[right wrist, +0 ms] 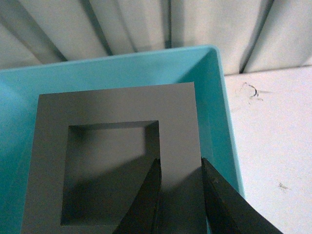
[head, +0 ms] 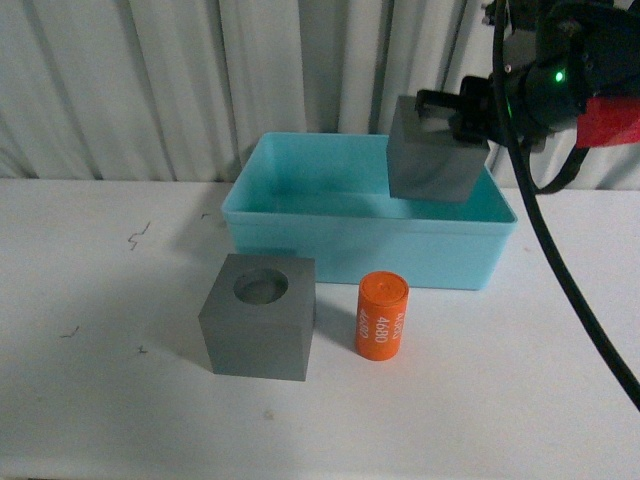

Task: Place gray and orange parts in blue box

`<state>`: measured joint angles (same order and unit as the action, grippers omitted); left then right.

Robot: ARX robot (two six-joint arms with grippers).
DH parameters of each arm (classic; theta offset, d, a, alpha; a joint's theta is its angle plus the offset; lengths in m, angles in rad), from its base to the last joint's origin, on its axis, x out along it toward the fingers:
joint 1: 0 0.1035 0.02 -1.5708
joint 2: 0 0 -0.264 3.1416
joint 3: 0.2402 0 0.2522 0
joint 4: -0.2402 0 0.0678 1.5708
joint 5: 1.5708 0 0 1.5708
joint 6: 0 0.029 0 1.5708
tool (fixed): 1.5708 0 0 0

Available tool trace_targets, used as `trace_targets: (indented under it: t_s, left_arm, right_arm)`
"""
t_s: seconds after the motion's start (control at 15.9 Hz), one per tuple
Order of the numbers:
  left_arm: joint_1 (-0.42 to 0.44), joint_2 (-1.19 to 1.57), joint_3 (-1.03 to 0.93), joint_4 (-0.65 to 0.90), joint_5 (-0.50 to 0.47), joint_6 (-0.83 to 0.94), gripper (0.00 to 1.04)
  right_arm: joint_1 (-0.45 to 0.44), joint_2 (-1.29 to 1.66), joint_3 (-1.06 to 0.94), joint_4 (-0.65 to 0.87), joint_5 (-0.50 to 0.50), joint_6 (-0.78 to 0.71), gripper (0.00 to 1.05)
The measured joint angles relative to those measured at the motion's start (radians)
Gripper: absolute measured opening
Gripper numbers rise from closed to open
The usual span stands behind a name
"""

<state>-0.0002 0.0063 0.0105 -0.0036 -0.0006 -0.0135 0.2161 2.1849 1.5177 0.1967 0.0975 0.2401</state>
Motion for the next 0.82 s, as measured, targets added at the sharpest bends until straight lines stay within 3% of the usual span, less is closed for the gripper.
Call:
trace_targets:
  t_s: [0.69, 0.76, 0.82]
  left_arm:
    - [0.000, 0.000, 0.000, 0.000, 0.000, 0.000, 0.98]
    - [0.000, 0.000, 0.000, 0.000, 0.000, 0.000, 0.98]
    - [0.000, 0.000, 0.000, 0.000, 0.000, 0.000, 0.98]
  right_arm:
    - [-0.007, 0.169, 0.187, -0.109, 0.037, 0.027, 0.18]
    - [-0.008, 0.170, 0.187, -0.109, 0.029, 0.029, 0.21]
    - [-0.008, 0.171, 0.187, -0.101, 0.023, 0.036, 0.31]
